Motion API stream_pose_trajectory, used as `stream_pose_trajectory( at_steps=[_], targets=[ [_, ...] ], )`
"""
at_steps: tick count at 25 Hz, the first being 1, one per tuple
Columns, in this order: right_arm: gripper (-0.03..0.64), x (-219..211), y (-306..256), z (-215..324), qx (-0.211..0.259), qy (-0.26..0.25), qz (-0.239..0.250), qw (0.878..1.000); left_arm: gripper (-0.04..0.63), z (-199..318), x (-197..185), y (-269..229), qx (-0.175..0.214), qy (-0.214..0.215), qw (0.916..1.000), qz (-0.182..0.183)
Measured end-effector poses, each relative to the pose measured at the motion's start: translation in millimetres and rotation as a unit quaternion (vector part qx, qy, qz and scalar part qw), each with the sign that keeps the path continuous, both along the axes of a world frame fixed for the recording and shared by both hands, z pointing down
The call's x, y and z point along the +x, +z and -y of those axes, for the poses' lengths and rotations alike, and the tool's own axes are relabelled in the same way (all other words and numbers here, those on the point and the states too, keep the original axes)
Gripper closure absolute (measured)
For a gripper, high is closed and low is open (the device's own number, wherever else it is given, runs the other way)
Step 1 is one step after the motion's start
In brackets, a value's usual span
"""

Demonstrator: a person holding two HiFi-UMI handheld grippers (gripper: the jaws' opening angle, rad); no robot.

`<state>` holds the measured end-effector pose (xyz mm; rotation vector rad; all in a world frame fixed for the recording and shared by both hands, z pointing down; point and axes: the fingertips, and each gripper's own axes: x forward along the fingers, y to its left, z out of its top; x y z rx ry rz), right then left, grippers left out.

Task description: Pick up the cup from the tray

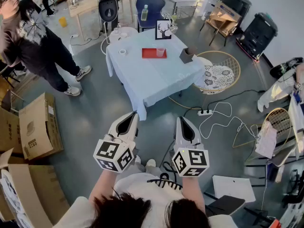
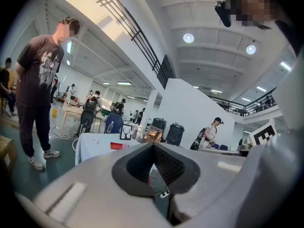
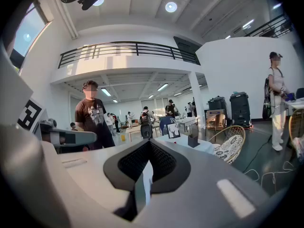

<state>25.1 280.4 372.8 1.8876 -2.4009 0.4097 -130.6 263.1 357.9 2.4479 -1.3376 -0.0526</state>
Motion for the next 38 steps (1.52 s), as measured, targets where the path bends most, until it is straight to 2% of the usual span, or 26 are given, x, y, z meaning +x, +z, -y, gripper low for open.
stream_pose_trajectory(
  at_steps=[16,21,25,27,38],
  targets=[
    [0.592,1.7,0.9,5.5,-0.002,0.001,-0.001,1.0,0.595,3.4,0.8,1.5,-0.003,-0.003,1.0,0.005],
    [0.591,6.2,-4.1,3.8,0.001,-0.002,0.049,0.999,0.595,0.4,3.1,2.3,-0.005,-0.004,1.0,0.007],
    [0.591,14.1,-3.4,4.9,0.001,0.0,0.028,1.0,0.595,-3.3,7.6,2.8,-0.005,-0.004,1.0,0.005],
    [0.589,17.8,-6.9,3.8,0.007,-0.008,0.036,0.999,0.595,-3.8,10.9,0.9,-0.003,-0.005,1.0,0.003],
    [0.505,35.5,-4.0,18.2,0.002,-0.044,0.038,0.998,0.595,-0.1,22.7,5.9,-0.009,-0.023,0.9996,0.013]
  ],
)
